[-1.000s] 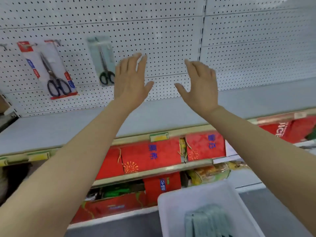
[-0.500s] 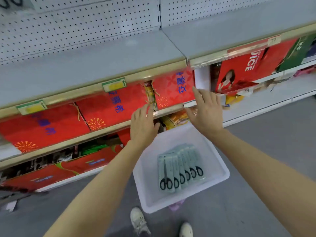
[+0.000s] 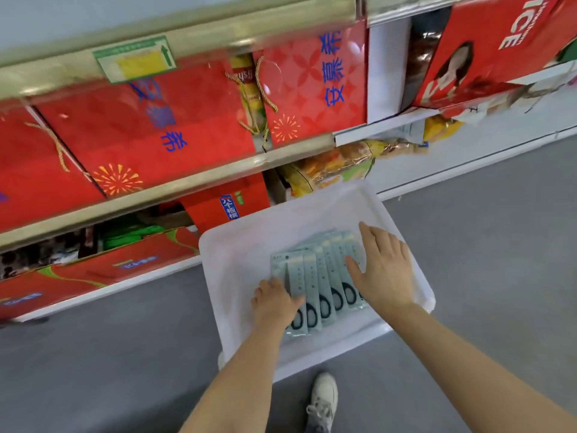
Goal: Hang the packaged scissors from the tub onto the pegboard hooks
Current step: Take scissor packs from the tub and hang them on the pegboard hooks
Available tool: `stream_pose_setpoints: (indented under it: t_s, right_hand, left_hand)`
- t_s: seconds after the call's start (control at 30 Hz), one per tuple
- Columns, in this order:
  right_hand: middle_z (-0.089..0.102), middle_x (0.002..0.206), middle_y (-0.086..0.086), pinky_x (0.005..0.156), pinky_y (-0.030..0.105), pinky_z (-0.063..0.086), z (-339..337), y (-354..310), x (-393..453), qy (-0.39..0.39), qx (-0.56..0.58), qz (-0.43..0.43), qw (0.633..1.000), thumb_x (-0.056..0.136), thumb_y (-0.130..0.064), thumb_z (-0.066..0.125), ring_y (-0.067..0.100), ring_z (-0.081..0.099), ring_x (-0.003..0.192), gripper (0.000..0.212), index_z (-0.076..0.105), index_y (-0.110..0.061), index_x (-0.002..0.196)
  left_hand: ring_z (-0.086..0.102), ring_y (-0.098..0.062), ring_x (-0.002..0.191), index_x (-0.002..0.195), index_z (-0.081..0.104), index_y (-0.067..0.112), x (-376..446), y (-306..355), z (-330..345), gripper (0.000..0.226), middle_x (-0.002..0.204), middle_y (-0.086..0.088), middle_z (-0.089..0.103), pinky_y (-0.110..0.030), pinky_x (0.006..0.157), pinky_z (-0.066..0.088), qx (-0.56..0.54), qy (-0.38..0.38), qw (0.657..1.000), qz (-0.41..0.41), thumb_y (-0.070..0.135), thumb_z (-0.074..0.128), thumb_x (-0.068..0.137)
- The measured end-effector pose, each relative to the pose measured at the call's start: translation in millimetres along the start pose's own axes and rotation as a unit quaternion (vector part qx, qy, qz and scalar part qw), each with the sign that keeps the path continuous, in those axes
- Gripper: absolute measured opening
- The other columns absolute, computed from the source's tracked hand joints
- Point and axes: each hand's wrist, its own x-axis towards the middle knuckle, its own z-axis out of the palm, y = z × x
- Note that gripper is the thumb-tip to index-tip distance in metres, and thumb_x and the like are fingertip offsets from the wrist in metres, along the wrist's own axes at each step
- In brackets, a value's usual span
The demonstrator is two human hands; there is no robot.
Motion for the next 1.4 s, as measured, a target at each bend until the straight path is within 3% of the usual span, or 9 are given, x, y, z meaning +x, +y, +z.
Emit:
stream_pose_setpoints:
  t_s: [0.33,0.57,0.67,0.77,0.87,1.07,1.23,1.33,1.4]
  right_hand:
    - [0.065,0.110,0.013,0.082,0.045,0.050,48,4,-32,-0.017,0.005,0.016,1.000,0.076,-0.029,0.066,0.035,0.061,0.096,0.057,0.059,-0.001,0.125]
    - [0.063,0.104,0.012,0.075,0.041,0.054,79,-21,-37,-0.139,0.053,0.069,0.987,0.075,-0.019,0.076,0.032,0.062,0.093,0.060,0.055,-0.003,0.129]
    - [0.055,0.125,0.011,0.090,0.036,0.049,101,-48,-37,-0.247,0.115,0.155,0.950,0.087,-0.033,0.064,0.028,0.053,0.115,0.059,0.045,-0.009,0.137]
    - [0.049,0.131,0.011,0.097,0.038,0.044,124,-74,-42,-0.293,0.069,0.207,0.931,0.079,-0.054,0.066,0.029,0.044,0.120,0.079,0.040,-0.010,0.139]
    - [0.055,0.117,0.017,0.088,0.045,0.042,141,-95,-51,-0.264,-0.011,0.205,0.942,0.059,-0.060,0.078,0.034,0.049,0.104,0.099,0.046,-0.004,0.135]
    - [0.049,0.123,0.017,0.091,0.043,0.032,151,-104,-50,-0.273,-0.023,0.229,0.934,0.071,-0.044,0.077,0.033,0.041,0.108,0.094,0.028,-0.015,0.145]
    - [0.035,0.124,0.012,0.055,0.034,0.046,142,-118,-49,-0.233,0.148,0.233,0.932,0.081,-0.001,0.061,0.025,0.049,0.075,0.067,0.033,-0.014,0.141]
    - [0.046,0.131,0.008,0.040,0.024,0.028,129,-122,-48,-0.257,0.151,0.189,0.935,0.090,-0.007,0.051,0.020,0.052,0.065,0.077,0.011,-0.027,0.153]
    - [0.061,0.115,0.006,0.040,0.025,0.029,115,-122,-45,-0.256,0.168,0.198,0.931,0.091,-0.010,0.049,0.019,0.055,0.061,0.080,0.003,-0.033,0.152]
  left_hand:
    - [0.040,-0.035,0.124,0.136,0.026,0.011,18,21,25,0.105,0.134,-0.016,0.039,-0.045,0.103,0.032,-0.055,0.027,0.988,-0.139,0.071,0.069,0.061]
    - [0.045,-0.033,0.116,0.135,0.023,0.009,17,-5,8,0.102,0.134,-0.012,0.027,-0.045,0.092,0.049,-0.181,0.081,0.973,-0.120,0.050,0.078,0.059]
    - [0.049,-0.028,0.106,0.132,0.028,0.013,10,-17,-4,0.092,0.120,-0.004,0.038,-0.040,0.076,0.050,-0.233,0.131,0.959,-0.098,0.044,0.076,0.059]
    - [0.054,-0.025,0.102,0.135,0.031,0.015,1,-26,-13,0.094,0.116,0.000,0.044,-0.039,0.071,0.051,-0.292,0.187,0.934,-0.083,0.042,0.077,0.058]
    - [0.056,-0.028,0.105,0.139,0.033,0.015,-6,-32,-15,0.094,0.120,-0.002,0.048,-0.037,0.077,0.050,-0.314,0.220,0.921,-0.076,0.040,0.079,0.061]
    - [0.056,-0.024,0.111,0.148,0.027,0.016,-22,-38,-17,0.102,0.127,-0.002,0.047,-0.028,0.080,0.044,-0.331,0.228,0.915,-0.040,0.045,0.082,0.066]
    - [0.055,-0.019,0.115,0.151,0.015,0.029,-41,-40,-30,0.107,0.133,0.005,0.041,-0.037,0.081,0.053,-0.328,0.245,0.912,-0.034,0.056,0.075,0.067]
    - [0.048,-0.019,0.125,0.154,0.008,0.033,-55,-42,-42,0.112,0.142,0.005,0.036,-0.038,0.089,0.050,-0.362,0.268,0.893,-0.020,0.054,0.077,0.069]
    - [0.049,-0.020,0.123,0.154,0.001,0.038,-64,-41,-52,0.114,0.140,0.006,0.035,-0.039,0.088,0.051,-0.375,0.286,0.881,-0.009,0.055,0.077,0.069]
